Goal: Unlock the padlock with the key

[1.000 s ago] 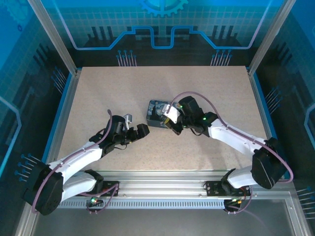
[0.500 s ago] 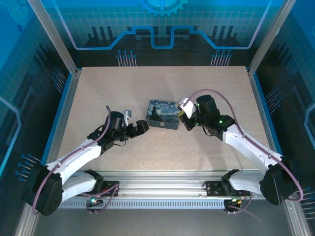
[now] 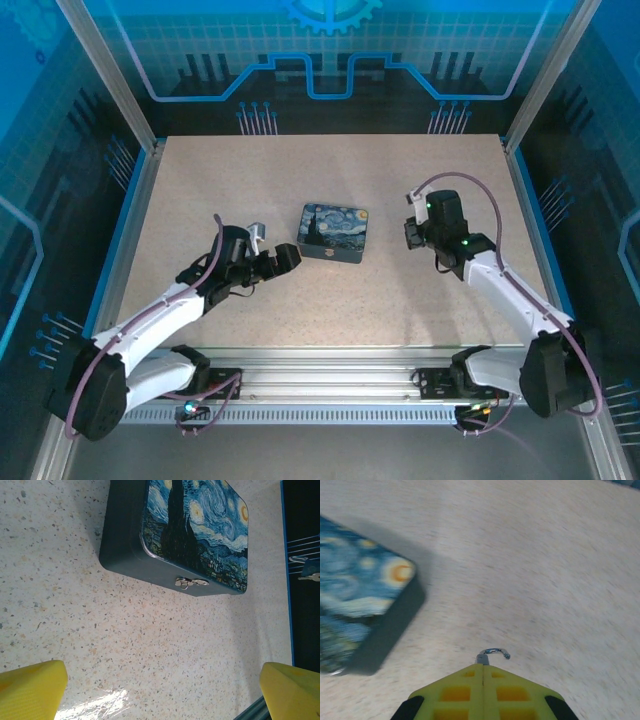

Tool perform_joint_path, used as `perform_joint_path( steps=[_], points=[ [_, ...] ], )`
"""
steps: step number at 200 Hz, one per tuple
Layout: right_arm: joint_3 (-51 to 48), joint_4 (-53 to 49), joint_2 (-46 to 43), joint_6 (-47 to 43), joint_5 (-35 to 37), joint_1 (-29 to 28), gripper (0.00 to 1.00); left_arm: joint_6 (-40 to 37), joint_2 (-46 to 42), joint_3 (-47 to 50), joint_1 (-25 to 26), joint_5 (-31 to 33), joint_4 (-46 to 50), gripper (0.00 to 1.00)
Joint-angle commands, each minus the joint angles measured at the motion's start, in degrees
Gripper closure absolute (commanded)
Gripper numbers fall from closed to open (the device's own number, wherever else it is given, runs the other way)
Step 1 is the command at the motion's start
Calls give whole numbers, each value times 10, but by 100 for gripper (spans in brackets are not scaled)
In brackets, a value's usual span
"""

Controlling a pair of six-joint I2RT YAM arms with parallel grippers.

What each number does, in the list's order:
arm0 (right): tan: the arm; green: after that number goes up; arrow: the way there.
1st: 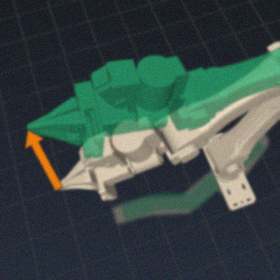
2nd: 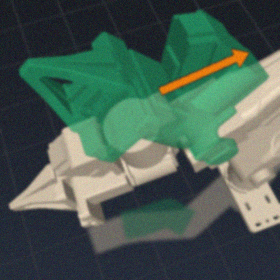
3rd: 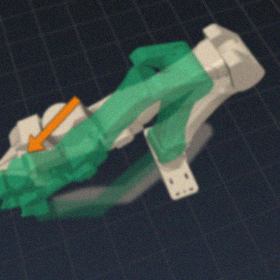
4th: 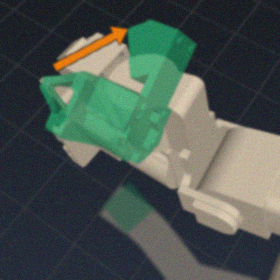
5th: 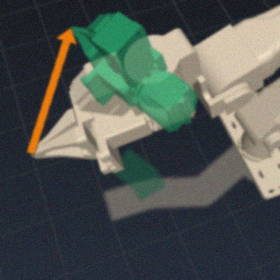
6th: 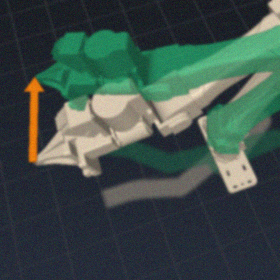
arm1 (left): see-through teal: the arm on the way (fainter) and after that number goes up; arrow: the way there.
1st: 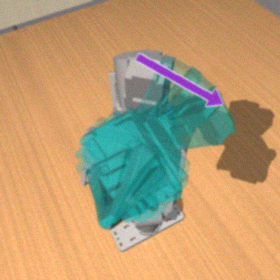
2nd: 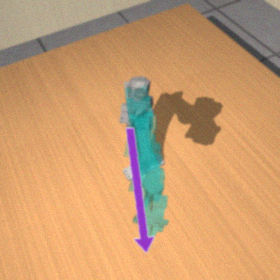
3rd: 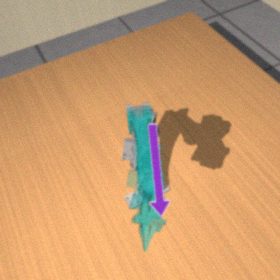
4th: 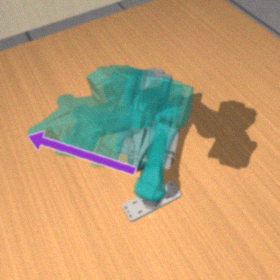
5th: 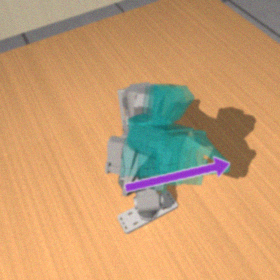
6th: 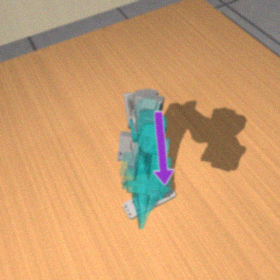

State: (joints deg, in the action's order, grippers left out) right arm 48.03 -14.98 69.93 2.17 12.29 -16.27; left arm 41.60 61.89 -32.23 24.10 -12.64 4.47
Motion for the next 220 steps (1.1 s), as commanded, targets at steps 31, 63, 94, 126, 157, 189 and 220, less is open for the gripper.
perform_joint_path(
  steps=[31,63,94,126,157,189,220],
  points=[
    [20,-13,77,86,154,28,100,-5,-22,-4,-6,13,20,1],
    [50,-29,129,107,173,28,100,-1,-29,2,-7,19,21,1],
    [74,-57,177,129,186,14,100,5,-29,8,-7,22,14,1],
    [100,-80,201,136,180,5,99,4,-29,9,-8,21,13,1],
    [138,-120,244,151,173,3,99,7,-32,11,-9,20,12,1],
    [147,-133,243,168,177,-1,76,5,-39,13,-12,19,17,1],
    [160,-164,223,180,195,-1,63,-1,-45,1,-22,18,36,1]
  ],
)
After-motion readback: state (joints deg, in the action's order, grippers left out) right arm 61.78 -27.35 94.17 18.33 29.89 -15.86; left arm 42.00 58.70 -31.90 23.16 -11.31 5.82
